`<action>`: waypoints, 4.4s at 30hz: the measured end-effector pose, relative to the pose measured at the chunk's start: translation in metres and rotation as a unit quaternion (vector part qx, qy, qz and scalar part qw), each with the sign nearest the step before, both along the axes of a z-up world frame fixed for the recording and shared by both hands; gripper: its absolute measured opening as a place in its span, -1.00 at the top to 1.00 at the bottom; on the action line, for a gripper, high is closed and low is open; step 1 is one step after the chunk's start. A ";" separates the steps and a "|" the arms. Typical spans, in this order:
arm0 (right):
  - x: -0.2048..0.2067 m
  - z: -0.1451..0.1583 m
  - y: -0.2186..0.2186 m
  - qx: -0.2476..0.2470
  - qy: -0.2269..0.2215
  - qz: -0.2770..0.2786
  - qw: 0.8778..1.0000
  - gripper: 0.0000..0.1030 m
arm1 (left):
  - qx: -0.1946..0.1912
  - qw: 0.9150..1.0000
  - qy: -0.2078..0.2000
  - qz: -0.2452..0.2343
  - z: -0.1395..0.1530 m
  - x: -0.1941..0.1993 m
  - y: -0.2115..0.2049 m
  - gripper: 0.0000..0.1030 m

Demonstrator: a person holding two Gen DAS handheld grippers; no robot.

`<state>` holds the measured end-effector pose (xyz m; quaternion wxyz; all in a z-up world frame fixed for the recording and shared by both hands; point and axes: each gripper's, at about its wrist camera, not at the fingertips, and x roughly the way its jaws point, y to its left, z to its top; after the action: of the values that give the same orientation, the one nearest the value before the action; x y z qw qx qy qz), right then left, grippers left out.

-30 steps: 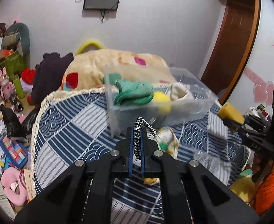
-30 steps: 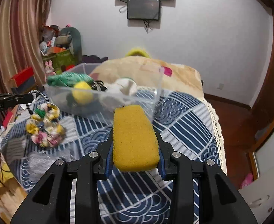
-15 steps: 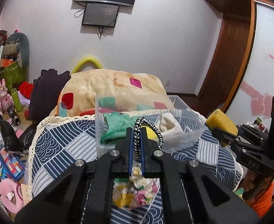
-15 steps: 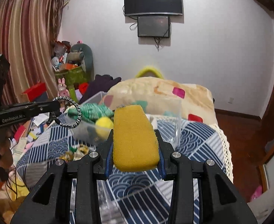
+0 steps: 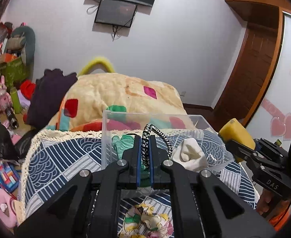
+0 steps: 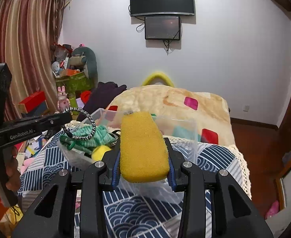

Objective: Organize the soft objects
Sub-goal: 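Lower the strap into the box with the left gripper while the right drops the sponge in, then grasp the floral scrunchie with the left gripper while the right grasps the clear bag of grey fabric, then place the scrunchie into the box with the left gripper while the right places the clear bag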

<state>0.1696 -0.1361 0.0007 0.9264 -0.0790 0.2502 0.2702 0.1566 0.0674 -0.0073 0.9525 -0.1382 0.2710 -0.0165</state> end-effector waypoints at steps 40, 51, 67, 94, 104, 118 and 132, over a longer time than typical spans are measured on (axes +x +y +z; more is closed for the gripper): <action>0.021 -0.008 0.028 -0.027 0.038 0.023 0.999 -0.06 | 0.041 0.999 0.034 0.003 -0.013 0.001 -0.003 -0.24; -0.028 0.011 0.015 0.001 -0.011 0.039 0.999 -0.37 | 0.078 0.997 0.002 0.009 0.001 -0.050 -0.015 -0.61; -0.069 -0.049 0.007 -0.025 0.061 0.055 0.996 -0.47 | 0.082 0.994 0.068 -0.011 -0.054 -0.109 -0.028 -0.68; -0.069 -0.087 -0.004 -0.001 0.118 0.057 0.991 0.48 | 0.053 0.990 0.131 -0.027 -0.102 -0.091 -0.039 -0.68; -0.058 -0.073 -0.017 0.006 0.088 0.023 0.996 0.48 | 0.015 0.989 0.144 -0.030 -0.107 -0.052 -0.033 -0.48; -0.058 -0.068 -0.020 0.014 0.081 0.023 0.996 0.48 | 0.037 0.990 0.119 -0.062 -0.105 -0.061 -0.050 0.68; -0.054 -0.027 -0.030 0.032 0.019 0.003 0.999 0.48 | 0.053 0.997 0.022 -0.050 -0.038 -0.087 -0.052 0.68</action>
<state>0.1158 -0.1658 -0.0260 0.9227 -0.0449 0.2591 0.2819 0.0699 0.0155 -0.0451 0.9501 -0.0744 0.2993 -0.0468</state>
